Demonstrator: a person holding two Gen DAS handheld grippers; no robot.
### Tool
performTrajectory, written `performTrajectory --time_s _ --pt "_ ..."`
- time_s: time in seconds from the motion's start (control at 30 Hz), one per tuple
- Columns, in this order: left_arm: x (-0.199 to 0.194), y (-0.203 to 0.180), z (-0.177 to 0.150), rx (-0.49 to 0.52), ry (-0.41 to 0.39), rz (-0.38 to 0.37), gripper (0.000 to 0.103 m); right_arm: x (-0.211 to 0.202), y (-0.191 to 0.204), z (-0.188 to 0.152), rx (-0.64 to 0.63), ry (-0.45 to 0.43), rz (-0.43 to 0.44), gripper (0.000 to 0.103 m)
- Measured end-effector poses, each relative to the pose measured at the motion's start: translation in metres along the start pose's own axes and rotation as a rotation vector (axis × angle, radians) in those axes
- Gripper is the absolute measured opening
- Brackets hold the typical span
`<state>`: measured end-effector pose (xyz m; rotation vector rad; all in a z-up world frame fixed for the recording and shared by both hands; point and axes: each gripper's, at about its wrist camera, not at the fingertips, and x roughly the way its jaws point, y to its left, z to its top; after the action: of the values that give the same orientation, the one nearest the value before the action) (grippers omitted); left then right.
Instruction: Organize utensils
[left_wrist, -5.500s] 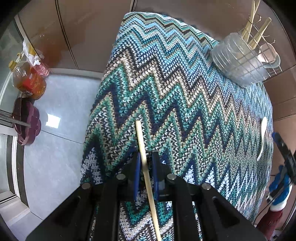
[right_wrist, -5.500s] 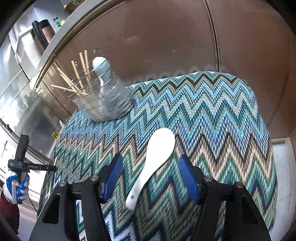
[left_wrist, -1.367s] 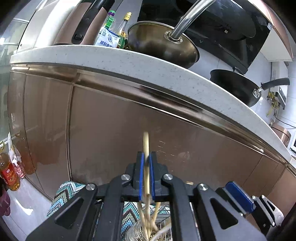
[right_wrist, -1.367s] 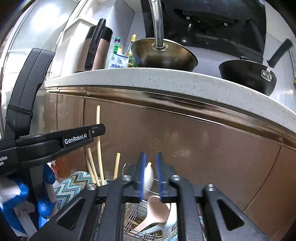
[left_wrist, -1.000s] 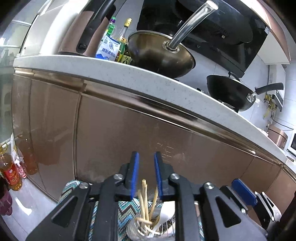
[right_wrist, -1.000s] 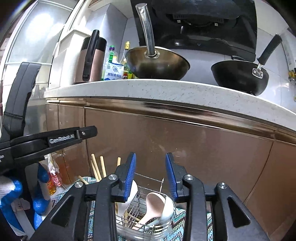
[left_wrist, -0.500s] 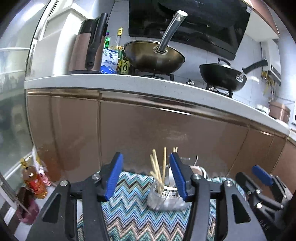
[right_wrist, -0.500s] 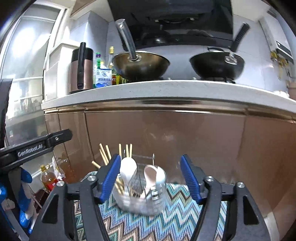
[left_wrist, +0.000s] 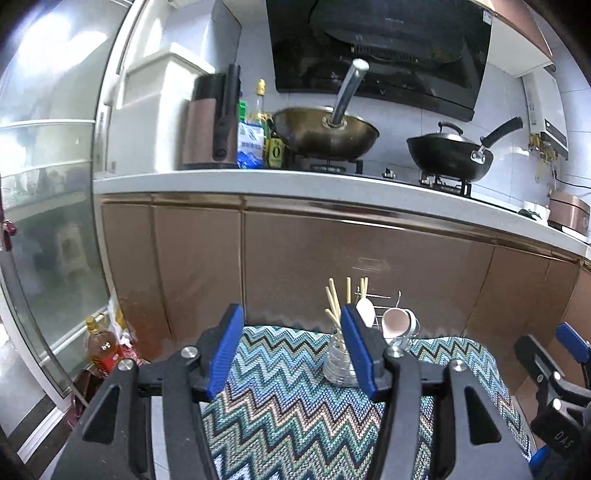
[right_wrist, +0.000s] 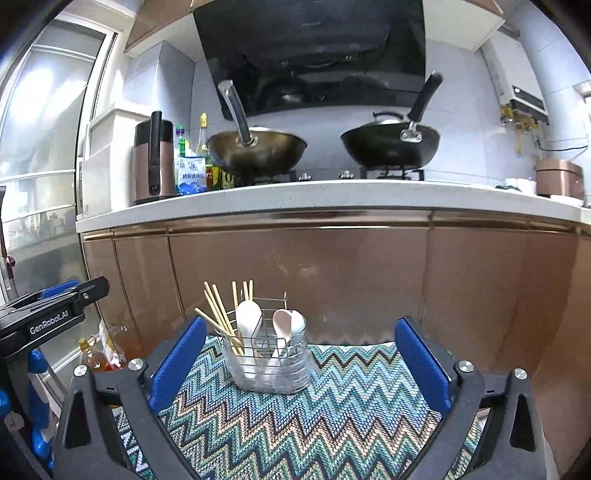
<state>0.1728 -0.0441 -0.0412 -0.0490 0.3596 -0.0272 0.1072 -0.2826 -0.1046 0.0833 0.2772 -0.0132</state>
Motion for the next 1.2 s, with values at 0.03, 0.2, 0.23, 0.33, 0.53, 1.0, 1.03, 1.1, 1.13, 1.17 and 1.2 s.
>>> performTrajectory --time_s 0.03,0.2,0.23,0.33,0.53,1.0,1.03,1.1,1.13,1.17,1.2 --pt "-0.006 0.001 0.0 0.001 -0.009 0.005 0.058 -0.006 0.001 0.0 0.003 -0.006 -0.005 0.101" --pt "-0.036 0.007 0.003 0.004 -0.054 0.029 0.064 -0.031 0.002 0.003 0.011 -0.032 -0.019 0.103" --pt "-0.042 0.008 0.004 0.003 -0.063 0.034 0.064 -0.036 0.002 0.004 0.01 -0.039 -0.02 0.103" --pt "-0.06 0.011 0.008 0.003 -0.094 0.052 0.07 -0.05 0.004 0.008 0.001 -0.064 -0.031 0.103" --pt "-0.087 0.015 0.012 0.006 -0.138 0.078 0.074 -0.073 0.002 0.015 -0.005 -0.103 -0.047 0.103" --pt "-0.128 0.022 0.018 0.002 -0.214 0.09 0.074 -0.115 -0.008 0.023 -0.02 -0.166 -0.101 0.103" --pt "-0.13 0.022 0.018 0.002 -0.215 0.088 0.074 -0.117 -0.008 0.023 -0.019 -0.169 -0.101 0.103" --pt "-0.133 0.021 0.018 0.006 -0.222 0.091 0.074 -0.12 -0.009 0.024 -0.019 -0.174 -0.103 0.103" --pt "-0.135 0.022 0.018 0.008 -0.231 0.097 0.074 -0.121 -0.009 0.024 -0.02 -0.177 -0.104 0.103" --pt "-0.136 0.022 0.018 0.009 -0.237 0.098 0.074 -0.123 -0.009 0.024 -0.021 -0.18 -0.105 0.103" --pt "-0.138 0.022 0.019 0.008 -0.241 0.099 0.074 -0.124 -0.009 0.025 -0.022 -0.183 -0.106 0.103"
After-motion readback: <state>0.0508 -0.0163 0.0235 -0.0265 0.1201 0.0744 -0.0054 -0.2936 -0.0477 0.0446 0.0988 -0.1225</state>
